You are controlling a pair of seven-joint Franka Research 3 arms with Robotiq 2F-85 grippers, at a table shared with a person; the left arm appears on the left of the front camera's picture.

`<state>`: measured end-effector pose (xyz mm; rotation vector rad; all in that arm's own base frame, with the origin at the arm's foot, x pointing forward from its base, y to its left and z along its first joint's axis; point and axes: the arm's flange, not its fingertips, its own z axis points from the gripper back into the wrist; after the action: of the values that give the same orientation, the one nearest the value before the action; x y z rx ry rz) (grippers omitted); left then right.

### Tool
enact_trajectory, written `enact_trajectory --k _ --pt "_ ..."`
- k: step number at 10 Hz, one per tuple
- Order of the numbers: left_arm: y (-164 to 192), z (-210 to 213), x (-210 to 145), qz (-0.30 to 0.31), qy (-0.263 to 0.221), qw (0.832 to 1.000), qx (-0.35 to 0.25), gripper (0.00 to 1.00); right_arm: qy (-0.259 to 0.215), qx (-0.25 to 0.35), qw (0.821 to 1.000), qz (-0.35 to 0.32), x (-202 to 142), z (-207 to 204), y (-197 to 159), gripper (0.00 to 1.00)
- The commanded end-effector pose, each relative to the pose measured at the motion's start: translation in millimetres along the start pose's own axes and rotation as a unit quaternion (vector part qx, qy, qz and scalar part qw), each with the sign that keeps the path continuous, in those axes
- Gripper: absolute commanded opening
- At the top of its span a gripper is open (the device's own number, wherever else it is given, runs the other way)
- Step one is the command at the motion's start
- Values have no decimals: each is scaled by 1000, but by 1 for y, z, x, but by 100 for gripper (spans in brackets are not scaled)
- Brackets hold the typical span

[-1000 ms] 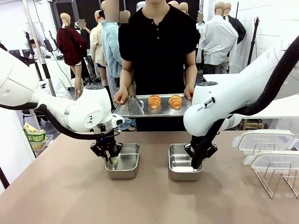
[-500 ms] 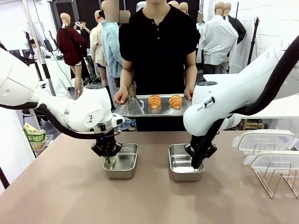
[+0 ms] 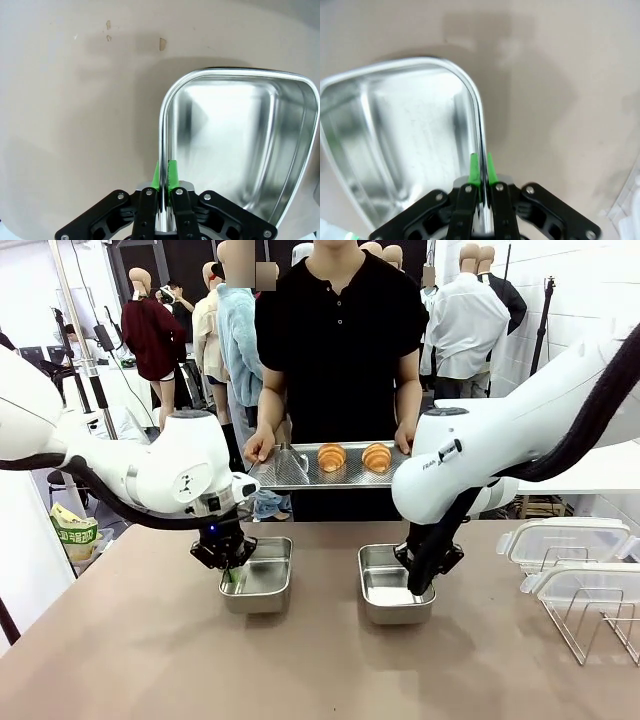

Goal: Place the bread in airtight containers.
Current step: Lift both Airtight Container.

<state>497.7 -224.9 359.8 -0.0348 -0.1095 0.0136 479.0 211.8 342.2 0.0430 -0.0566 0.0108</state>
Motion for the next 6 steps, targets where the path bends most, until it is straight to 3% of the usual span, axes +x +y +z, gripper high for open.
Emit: enact_trajectory --k 1,6 --pt "0 29 -16 7 -7 1000 -10 0 5 13 1000 3 -18 33 -8 0" --pt "-15 94 -18 -6 -29 1000 0 0 -50 15 998 30 -29 123 -13 0"
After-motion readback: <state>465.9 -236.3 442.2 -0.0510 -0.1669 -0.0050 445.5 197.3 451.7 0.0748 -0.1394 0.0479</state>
